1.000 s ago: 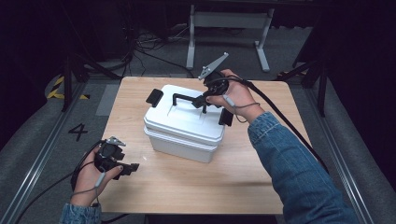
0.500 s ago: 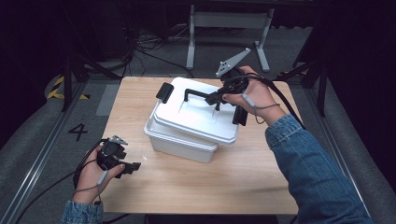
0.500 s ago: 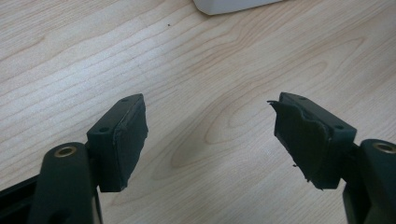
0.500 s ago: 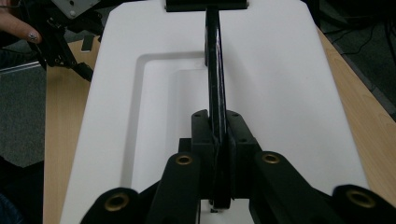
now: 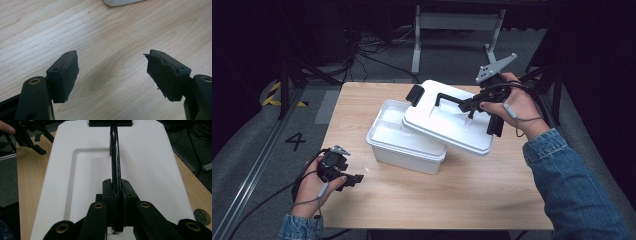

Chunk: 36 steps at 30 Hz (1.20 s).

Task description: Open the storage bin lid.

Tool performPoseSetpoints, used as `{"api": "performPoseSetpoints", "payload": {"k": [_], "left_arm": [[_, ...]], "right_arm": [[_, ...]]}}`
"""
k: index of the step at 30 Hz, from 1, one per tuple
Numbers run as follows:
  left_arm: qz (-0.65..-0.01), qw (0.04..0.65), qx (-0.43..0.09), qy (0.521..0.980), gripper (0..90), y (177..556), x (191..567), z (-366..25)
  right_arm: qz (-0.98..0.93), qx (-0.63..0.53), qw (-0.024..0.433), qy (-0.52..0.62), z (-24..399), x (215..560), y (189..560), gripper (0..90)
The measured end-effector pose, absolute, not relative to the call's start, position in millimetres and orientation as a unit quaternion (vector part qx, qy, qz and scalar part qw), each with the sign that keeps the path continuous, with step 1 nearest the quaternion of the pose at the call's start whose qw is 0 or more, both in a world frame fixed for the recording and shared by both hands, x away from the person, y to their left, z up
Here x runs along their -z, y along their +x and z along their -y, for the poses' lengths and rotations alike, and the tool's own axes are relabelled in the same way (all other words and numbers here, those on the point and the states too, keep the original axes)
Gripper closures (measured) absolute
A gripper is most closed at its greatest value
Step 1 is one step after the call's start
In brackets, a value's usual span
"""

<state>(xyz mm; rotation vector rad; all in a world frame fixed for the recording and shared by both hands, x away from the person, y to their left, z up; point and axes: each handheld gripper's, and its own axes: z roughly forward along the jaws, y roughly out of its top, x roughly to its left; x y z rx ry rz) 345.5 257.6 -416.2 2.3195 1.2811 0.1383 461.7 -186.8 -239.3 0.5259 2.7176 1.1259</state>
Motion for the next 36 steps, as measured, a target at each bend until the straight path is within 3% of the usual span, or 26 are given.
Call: {"api": "performPoseSetpoints", "payload": {"k": [19, 36], "left_arm": [[-0.471, 0.233, -0.039, 0.85, 25.7, 347.2, 421.5, -257.2], [-0.476, 0.23, -0.034, 0.848, 25.5, 347.7, 423.8, -257.6]], "right_arm": [[-0.895, -0.367, 0.099, 0.234, 259.3, 238.6, 451.2, 84.7], [-0.885, -0.365, 0.105, 0.269, 300.1, 248.4, 451.3, 84.8]]}}
